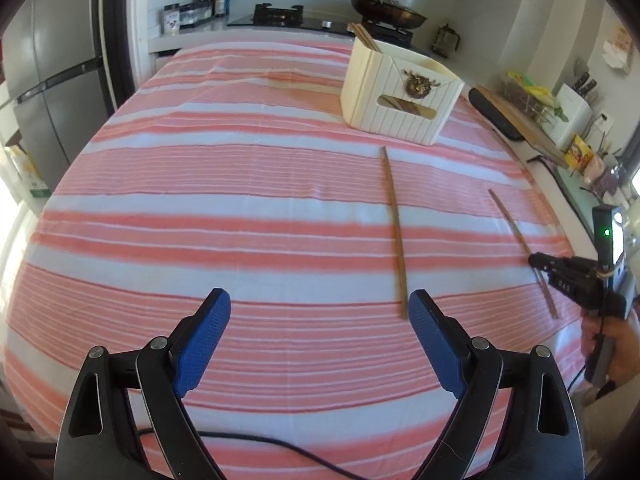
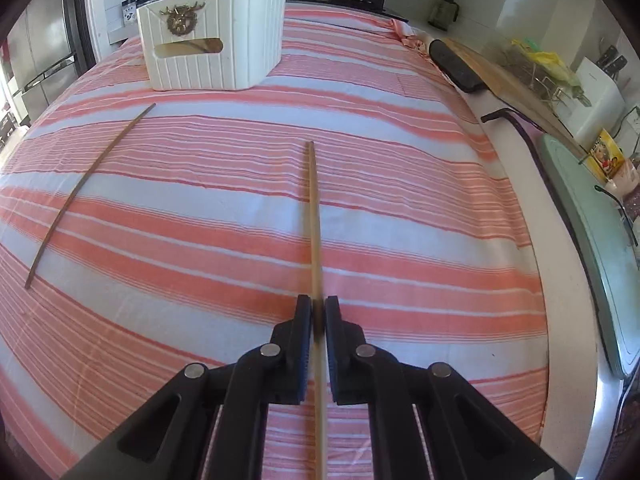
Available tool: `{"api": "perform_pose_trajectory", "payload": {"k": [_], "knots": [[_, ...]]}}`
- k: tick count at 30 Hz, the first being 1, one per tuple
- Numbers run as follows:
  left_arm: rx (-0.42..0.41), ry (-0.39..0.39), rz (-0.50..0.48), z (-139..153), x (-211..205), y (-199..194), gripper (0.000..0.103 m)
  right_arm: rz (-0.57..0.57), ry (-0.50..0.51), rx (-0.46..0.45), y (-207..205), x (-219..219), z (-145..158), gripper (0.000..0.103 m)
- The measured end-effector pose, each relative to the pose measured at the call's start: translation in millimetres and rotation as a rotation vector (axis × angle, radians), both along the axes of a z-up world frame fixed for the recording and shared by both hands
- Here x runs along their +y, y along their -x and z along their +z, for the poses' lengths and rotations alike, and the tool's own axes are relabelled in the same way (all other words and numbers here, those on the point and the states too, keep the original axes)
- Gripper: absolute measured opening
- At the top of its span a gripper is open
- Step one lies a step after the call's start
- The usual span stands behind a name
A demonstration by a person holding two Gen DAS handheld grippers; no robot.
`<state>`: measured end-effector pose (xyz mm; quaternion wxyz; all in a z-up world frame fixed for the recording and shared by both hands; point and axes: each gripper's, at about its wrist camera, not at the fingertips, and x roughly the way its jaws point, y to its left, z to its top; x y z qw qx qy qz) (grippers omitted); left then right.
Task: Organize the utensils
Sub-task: 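Grasp a chopstick with the right tool while the left tool grasps another chopstick, then lift both chopsticks and carry them toward the white caddy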
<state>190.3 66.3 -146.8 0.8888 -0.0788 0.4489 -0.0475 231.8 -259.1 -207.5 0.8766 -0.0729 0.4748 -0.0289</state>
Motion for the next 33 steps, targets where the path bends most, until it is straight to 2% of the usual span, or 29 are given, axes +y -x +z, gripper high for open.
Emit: {"api": "perform_pose_trajectory", "payload": {"k": [1,3,4,8,11,14,17,29,33], "knots": [[0.005,0.001,-0.003,-1,-6,-8,0.093,0.009,-0.014,-0.01,3,-2,1,0.015],[0.011,0.001,-0.015,-5,-18,-24,0.093,0.019,-0.049,-0.037,8,-3,1,0.05],[0.017,-0.005,-0.023,-8,-24,-32,0.093,0.026,-0.069,-0.055,9,-3,2,0.053],[0.037,-0.078,-0.042,-29,-47,-62,0.093,0.057,-0.086,-0.063,6,1,-6,0.053],[0.067,-0.104,-0.058,-45,-59,-77,0.093,0.062,-0.077,-0.087,6,2,-10,0.053],[0.094,-0.145,-0.051,-57,-66,-84,0.093,0.057,-0.115,-0.104,7,-4,-11,0.055],[0.083,-0.178,-0.046,-60,-70,-84,0.093,0.062,-0.109,-0.136,11,-4,-13,0.055],[0.07,-0.186,-0.027,-63,-72,-86,0.099,0.06,-0.116,-0.137,11,-5,-13,0.055],[0.1,-0.183,-0.077,-63,-69,-89,0.1,0.062,-0.126,-0.132,11,-6,-13,0.055]]}}
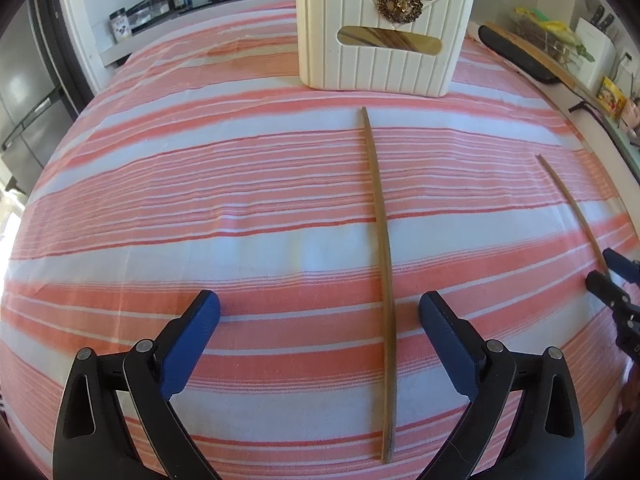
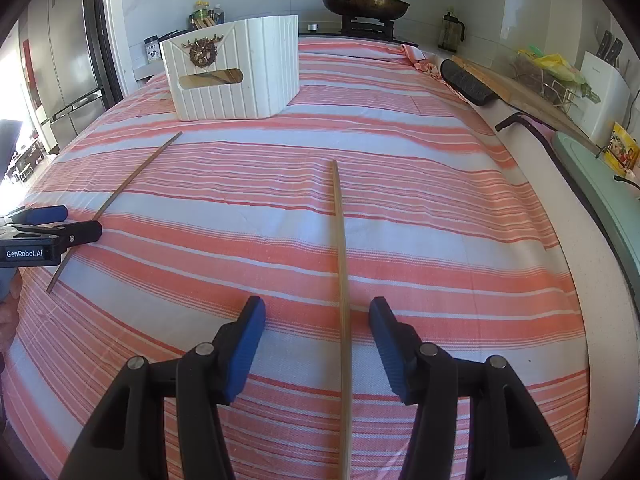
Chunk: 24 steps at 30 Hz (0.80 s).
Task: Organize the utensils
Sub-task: 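Lift both chopsticks and carry them toward the white caddy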
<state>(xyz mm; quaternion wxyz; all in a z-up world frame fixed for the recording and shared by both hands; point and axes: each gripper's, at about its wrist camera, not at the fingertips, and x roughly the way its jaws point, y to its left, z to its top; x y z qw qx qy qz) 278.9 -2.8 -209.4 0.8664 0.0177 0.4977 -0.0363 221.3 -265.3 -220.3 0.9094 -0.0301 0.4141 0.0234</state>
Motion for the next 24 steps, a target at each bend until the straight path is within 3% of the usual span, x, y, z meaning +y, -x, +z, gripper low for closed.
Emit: {"api": "perform_pose_trajectory", "payload": {"k": [6,10,13,15,16,20,24], "knots": [[0.101,0.02,-0.125,7,9,-23,0.098,0.069,0.003,0.213,-10,-13,12,0.055],[0.137,0.012,-0.17,9,-6,-64,0.078,0.125,0.068,0.281,-44,-6,14,0.055],[0.155,0.013,-0.191,13,-21,-94,0.051,0.119,0.071,0.284,-84,-4,14,0.042],[0.168,0.021,-0.188,13,-29,-111,0.025,0.108,0.082,0.273,-111,-1,16,0.012],[0.168,0.03,-0.186,13,-32,-117,0.005,0.095,0.081,0.264,-122,-1,16,0.006],[0.116,0.051,-0.177,22,-35,-113,0.003,0.037,0.007,0.222,-141,-7,25,0.005],[-0.03,0.132,-0.191,65,-20,-76,0.003,0.071,-0.104,0.072,-109,-9,68,0.006]]}}
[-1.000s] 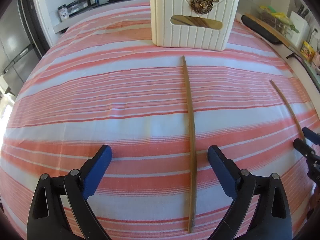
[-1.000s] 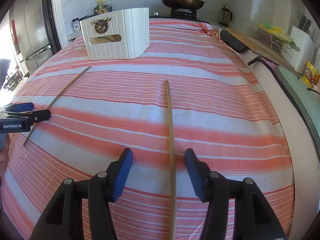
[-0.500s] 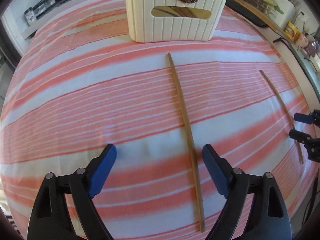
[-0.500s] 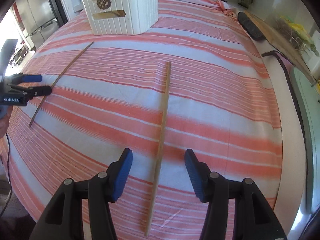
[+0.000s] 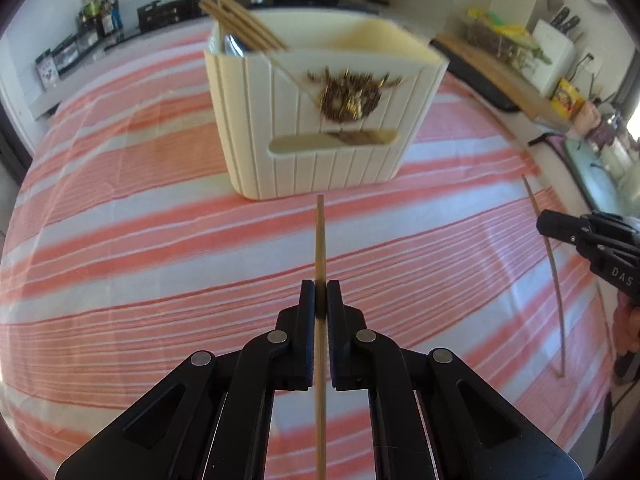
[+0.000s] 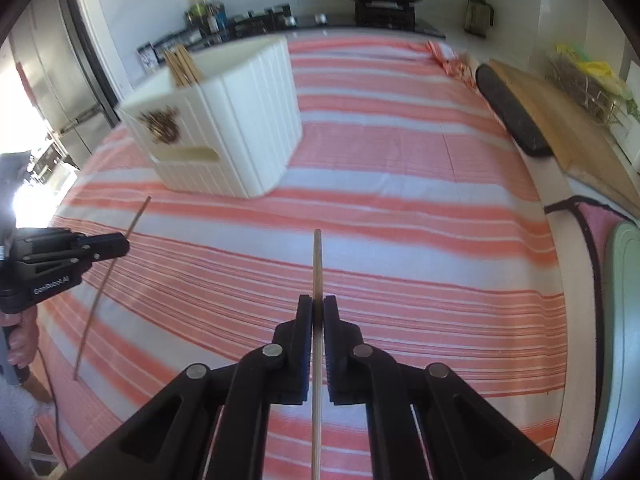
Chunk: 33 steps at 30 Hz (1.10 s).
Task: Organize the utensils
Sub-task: 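Lift both chopsticks and carry them toward the white caddy, then drop the chopstick into the caddy with the right tool while the left drops its chopstick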
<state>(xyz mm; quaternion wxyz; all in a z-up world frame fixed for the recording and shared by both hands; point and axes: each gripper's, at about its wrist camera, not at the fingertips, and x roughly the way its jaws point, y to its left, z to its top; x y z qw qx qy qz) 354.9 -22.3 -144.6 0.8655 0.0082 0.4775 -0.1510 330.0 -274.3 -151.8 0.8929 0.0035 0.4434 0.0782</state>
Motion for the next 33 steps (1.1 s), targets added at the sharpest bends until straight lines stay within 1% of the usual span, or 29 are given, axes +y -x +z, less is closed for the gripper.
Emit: {"api": "perform_pose_trajectory", "payload": {"k": [3,5,7,10,11,13,16,19,21,23,24,25,26,28,31,33], "knots": [[-0.095,0.1,-0.004,41,15,33,0.003,0.046,-0.044,-0.112,32,4,36,0.006],[-0.152,0.152,-0.01,63,23,54,0.003,0.066,-0.062,-0.156,47,6,54,0.006],[-0.205,0.175,-0.014,83,28,71,0.003,0.079,-0.06,-0.2,62,10,69,0.006],[-0.276,0.21,-0.013,113,34,73,0.003,0.088,-0.063,-0.258,75,15,88,0.006],[-0.296,0.229,-0.011,123,43,76,0.003,0.087,-0.068,-0.279,75,16,95,0.006],[-0.342,0.271,-0.009,144,47,73,0.003,0.085,-0.072,-0.34,70,19,113,0.006],[-0.464,0.29,0.02,189,58,60,0.003,0.086,-0.057,-0.453,54,26,152,0.006],[-0.602,0.307,0.083,231,59,30,0.003,0.084,-0.064,-0.568,24,36,192,0.006],[-0.666,0.305,0.145,244,56,3,0.003,0.077,-0.065,-0.661,3,46,216,0.006],[-0.678,0.31,0.209,245,55,-26,0.003,0.088,-0.056,-0.72,-22,58,231,0.006],[-0.674,0.311,0.243,240,54,-42,0.003,0.088,-0.032,-0.741,-35,65,234,0.006],[-0.669,0.3,0.274,233,54,-55,0.003,0.1,-0.017,-0.742,-47,72,233,0.006],[-0.655,0.284,0.305,223,52,-69,0.003,0.11,-0.001,-0.725,-61,78,229,0.006],[-0.596,0.271,0.338,195,51,-95,0.003,0.129,0.026,-0.679,-87,89,214,0.006],[-0.469,0.273,0.363,151,55,-128,0.003,0.153,0.059,-0.58,-120,99,179,0.006],[-0.379,0.265,0.362,122,55,-141,0.004,0.165,0.031,-0.493,-140,100,153,0.006]]}}
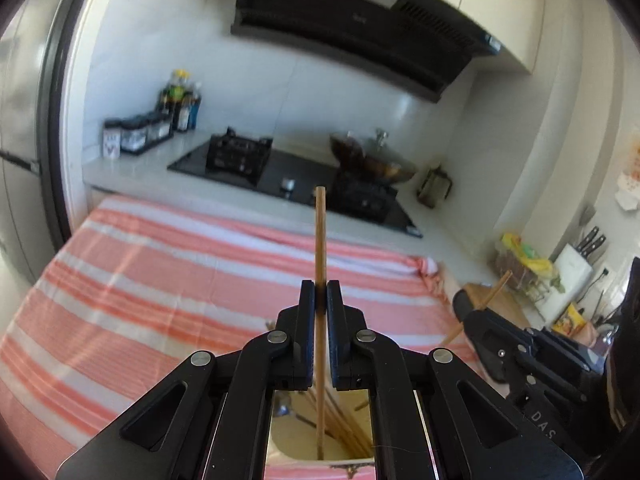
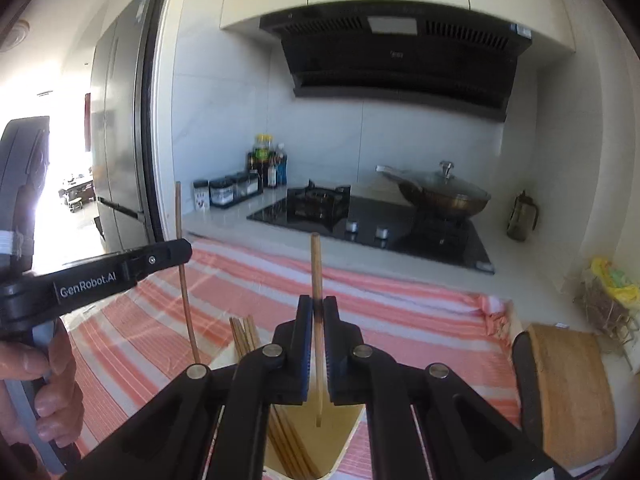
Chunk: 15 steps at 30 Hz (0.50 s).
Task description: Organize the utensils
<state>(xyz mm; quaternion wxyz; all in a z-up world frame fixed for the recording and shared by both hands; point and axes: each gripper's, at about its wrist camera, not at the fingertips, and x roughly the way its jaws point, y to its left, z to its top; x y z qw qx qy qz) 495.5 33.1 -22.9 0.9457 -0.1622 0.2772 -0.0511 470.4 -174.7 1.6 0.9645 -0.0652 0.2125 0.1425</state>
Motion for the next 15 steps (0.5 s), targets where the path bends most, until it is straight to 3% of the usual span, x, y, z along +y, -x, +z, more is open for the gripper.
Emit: {"api": "perform_pose_trajectory", "payload": {"k": [1,3,5,7,8,12,15], "knots": [[0.044,-0.012,-0.007,-12,0,-5,0.004,0.012,-0.021,0.061,-10,0,-13,0.006],[0.104,-0.049,-0.023,-28,-1,-2,0.02,0.026,-0.052,0.164,-24,-1,-36,0.007],[0.099,-0.073,-0.047,-34,1,14,0.068,0.026,-0.071,0.211,-26,-3,-48,0.017],[0.057,-0.116,-0.036,-30,7,39,0.095,0.018,-0.086,0.202,-13,-8,-49,0.063],[0.044,-0.143,-0.028,-27,8,52,0.1,0.013,-0.096,0.176,-3,-11,-45,0.067],[0.062,-0.246,-0.029,-16,7,100,0.102,-0.006,-0.081,0.122,38,-18,-28,0.068],[0.063,-0.236,-0.029,-11,5,140,0.103,-0.031,-0.054,0.083,83,-17,-18,0.079]]}}
